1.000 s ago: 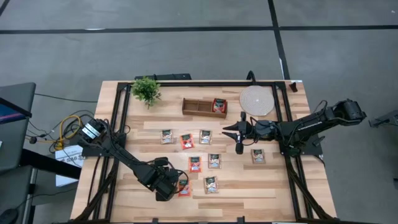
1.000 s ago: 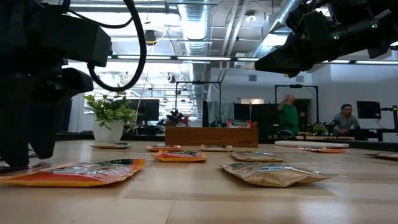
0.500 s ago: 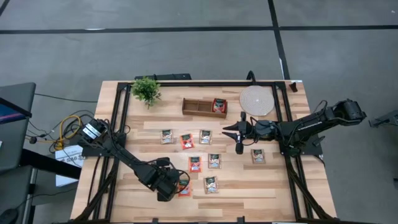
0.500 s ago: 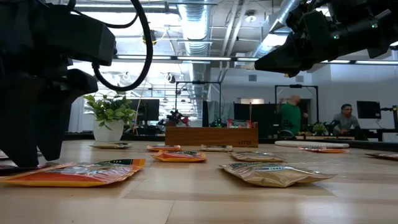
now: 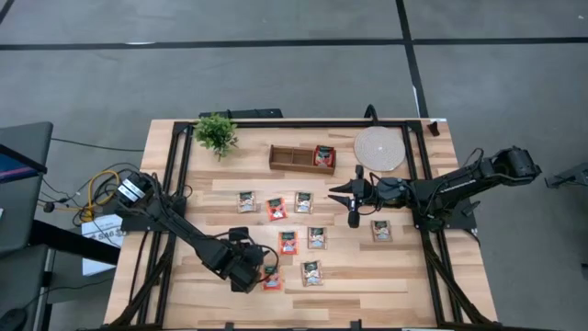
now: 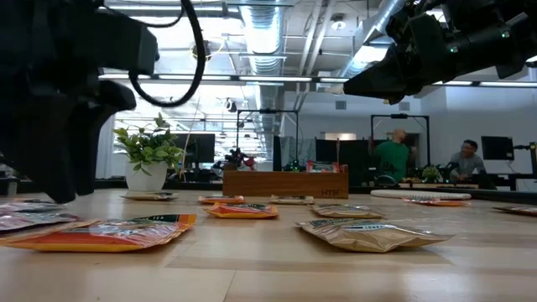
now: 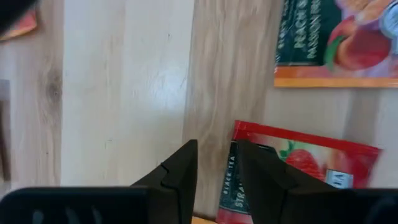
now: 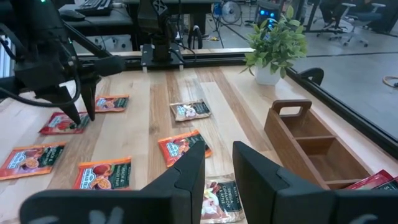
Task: Pick & Place Tea
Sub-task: Put the red tea bag into the right section of the wooden organizer
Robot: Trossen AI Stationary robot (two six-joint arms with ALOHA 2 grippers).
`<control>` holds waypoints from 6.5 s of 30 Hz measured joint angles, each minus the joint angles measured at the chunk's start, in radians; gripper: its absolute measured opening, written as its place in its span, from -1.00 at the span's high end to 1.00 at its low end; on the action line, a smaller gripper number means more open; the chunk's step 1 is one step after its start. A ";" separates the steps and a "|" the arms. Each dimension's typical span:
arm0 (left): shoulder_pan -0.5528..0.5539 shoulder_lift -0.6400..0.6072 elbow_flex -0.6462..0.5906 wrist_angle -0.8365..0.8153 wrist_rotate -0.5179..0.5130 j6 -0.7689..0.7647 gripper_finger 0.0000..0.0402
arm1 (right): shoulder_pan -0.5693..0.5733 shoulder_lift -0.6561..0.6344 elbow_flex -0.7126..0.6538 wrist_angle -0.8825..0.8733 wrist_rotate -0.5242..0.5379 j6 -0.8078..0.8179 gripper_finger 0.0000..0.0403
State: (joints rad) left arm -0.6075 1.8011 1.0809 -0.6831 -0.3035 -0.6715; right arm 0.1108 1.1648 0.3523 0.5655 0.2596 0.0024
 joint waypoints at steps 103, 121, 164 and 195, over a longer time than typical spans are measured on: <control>0.333 -0.008 0.357 0.105 -0.354 0.857 1.00 | -0.009 0.151 0.074 0.139 -0.130 -0.063 0.14; 0.442 -0.008 0.357 0.165 -0.234 0.914 1.00 | -0.041 0.329 0.195 0.115 -0.134 -0.066 0.02; 0.453 -0.008 0.357 0.235 -0.163 0.891 1.00 | -0.041 0.318 0.196 0.101 -0.080 -0.029 1.00; 0.448 -0.146 0.033 -0.178 -0.404 0.416 0.67 | -0.324 0.318 0.183 0.141 -0.068 0.103 1.00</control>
State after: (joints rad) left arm -0.1600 1.6551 1.1137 -0.8610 -0.7073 -0.2558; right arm -0.2133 1.4826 0.5356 0.7063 0.1921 0.1057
